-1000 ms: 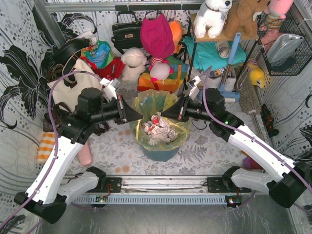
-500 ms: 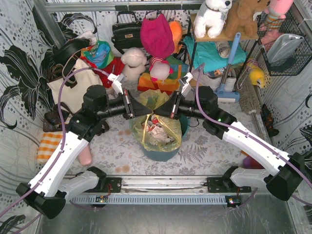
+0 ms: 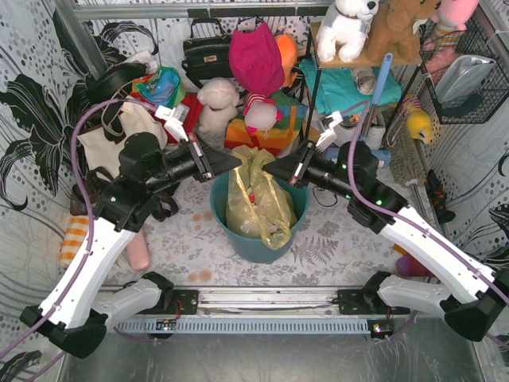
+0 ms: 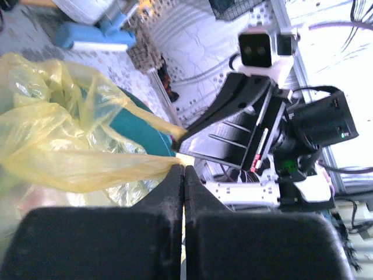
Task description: Tie the trash bag
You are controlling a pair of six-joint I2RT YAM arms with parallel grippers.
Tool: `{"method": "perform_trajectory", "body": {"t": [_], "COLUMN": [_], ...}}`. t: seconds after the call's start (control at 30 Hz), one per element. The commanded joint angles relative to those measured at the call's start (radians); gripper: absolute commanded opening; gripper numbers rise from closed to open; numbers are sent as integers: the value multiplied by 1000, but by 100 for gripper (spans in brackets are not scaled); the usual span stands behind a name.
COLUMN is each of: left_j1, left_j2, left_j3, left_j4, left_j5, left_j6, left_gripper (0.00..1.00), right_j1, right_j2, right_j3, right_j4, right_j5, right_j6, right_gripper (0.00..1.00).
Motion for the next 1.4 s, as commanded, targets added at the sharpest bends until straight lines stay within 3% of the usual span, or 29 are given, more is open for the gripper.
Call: {"method": "perform_trajectory", "body": {"t": [0.0, 0.43, 0.57, 0.8, 1.13, 1.37], "left_j1": [-2, -2, -2, -2, -2, -1], "left_j2": [-24, 48, 59, -51, -139, -108], "left_j3": [98, 64, 41, -87, -194, -161], "left_j4": [-123, -154, -130, -45, 34, 47], "left_j5": [-247, -471, -356, -20, 342, 473], "left_j6": [120, 204, 209, 216, 249, 318], "left_gripper": [0, 0, 0, 0, 0, 0], "right_j1": [7, 6, 7, 7, 7, 7], "right_j2": [-75, 27, 28, -36, -115, -83], "right_j3": [29, 69, 61, -83, -162, -93], "right_j4": [-31, -38, -43, 52, 124, 79], "right_j5": [162, 321, 244, -60, -304, -353], "right_j6": [-39, -98, -103, -93, -143, -180], "right_gripper": [0, 0, 0, 0, 0, 0]}}
